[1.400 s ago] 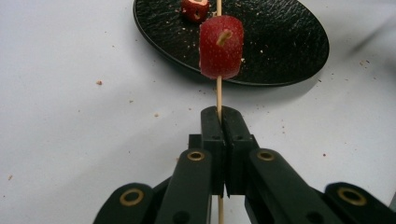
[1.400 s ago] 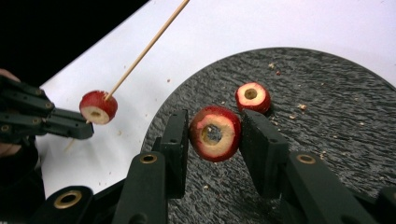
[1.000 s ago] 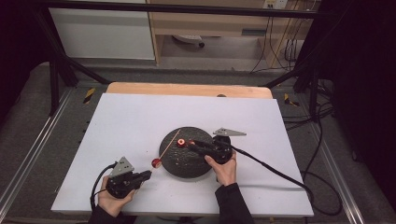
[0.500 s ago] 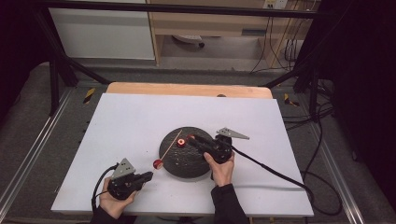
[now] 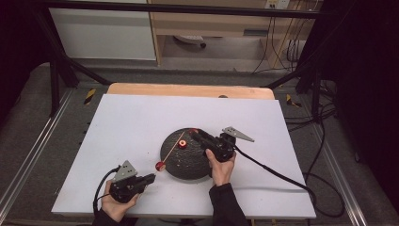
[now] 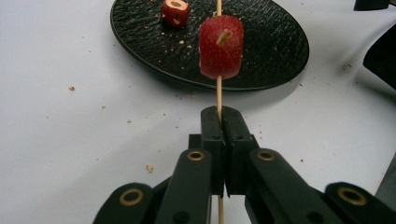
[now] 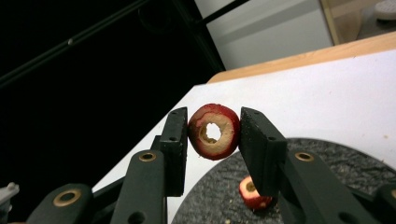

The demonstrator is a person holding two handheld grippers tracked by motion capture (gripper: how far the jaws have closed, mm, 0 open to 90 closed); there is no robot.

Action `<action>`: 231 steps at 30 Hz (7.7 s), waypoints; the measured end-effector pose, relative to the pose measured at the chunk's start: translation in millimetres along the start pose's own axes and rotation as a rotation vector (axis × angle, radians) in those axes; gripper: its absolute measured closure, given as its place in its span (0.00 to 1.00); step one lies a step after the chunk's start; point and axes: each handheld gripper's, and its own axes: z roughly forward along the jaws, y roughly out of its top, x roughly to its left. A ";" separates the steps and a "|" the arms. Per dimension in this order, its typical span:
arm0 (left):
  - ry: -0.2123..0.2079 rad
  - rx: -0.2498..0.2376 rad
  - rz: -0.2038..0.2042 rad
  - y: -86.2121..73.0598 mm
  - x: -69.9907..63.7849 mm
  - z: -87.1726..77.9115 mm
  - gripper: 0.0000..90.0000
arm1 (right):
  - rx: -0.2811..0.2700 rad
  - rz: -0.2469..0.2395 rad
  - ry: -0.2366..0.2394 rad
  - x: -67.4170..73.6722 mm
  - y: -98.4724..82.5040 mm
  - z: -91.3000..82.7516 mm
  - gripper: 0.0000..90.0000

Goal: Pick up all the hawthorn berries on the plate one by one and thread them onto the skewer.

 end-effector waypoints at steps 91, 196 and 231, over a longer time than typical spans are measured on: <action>0.052 -0.127 -0.184 37.6 -25.0 32.4 0.99 | -0.118 0.115 0.072 13.6 -18.4 29.2 0.71; 0.061 0.030 -0.032 -4.7 47.6 -22.7 0.98 | 0.832 -0.442 -0.141 18.1 19.9 101.8 0.24; 0.054 0.039 -0.024 -4.4 46.6 -20.6 0.98 | 0.982 -0.304 -0.175 -6.8 16.8 127.1 0.66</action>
